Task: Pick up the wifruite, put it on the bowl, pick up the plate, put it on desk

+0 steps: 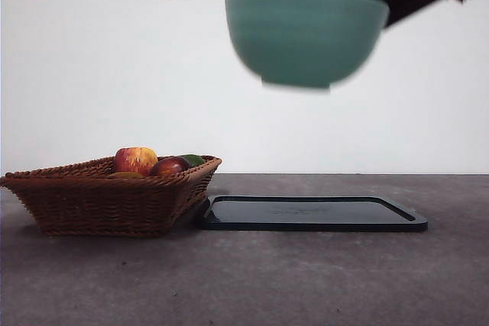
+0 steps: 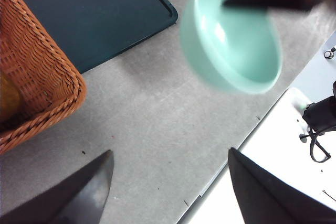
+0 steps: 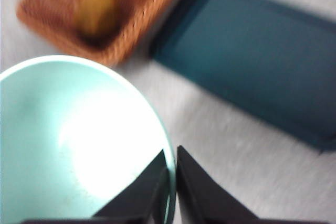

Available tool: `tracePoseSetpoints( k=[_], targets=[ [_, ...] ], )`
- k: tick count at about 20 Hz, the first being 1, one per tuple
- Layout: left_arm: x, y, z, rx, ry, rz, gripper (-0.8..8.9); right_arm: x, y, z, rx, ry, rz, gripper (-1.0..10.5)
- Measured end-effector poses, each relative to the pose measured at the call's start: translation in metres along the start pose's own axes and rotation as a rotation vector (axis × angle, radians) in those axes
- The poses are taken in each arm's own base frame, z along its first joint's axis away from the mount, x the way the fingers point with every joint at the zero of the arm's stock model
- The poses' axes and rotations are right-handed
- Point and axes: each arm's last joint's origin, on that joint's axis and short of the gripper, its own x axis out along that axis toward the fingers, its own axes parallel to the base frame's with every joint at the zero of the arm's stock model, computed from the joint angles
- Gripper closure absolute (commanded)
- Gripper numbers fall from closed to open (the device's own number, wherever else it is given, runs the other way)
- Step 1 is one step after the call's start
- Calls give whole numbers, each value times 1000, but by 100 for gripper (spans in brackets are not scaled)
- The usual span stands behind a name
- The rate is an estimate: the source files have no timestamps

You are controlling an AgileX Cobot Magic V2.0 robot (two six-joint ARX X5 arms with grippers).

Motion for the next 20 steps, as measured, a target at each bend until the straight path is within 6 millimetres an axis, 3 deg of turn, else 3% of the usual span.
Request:
tracePoseSetpoints(
  k=[7, 12, 16, 20],
  targets=[
    [0, 0, 0, -1, 3, 0, 470, 58, -10, -47, 31, 73, -1, 935],
    [0, 0, 0, 1, 3, 0, 470, 96, -17, -55, 56, 145, -21, 935],
    [0, 0, 0, 1, 3, 0, 470, 104, -19, -57, 61, 165, -26, 925],
    [0, 0, 0, 0, 3, 0, 470, 104, -19, -57, 61, 170, -31, 669]
  ],
)
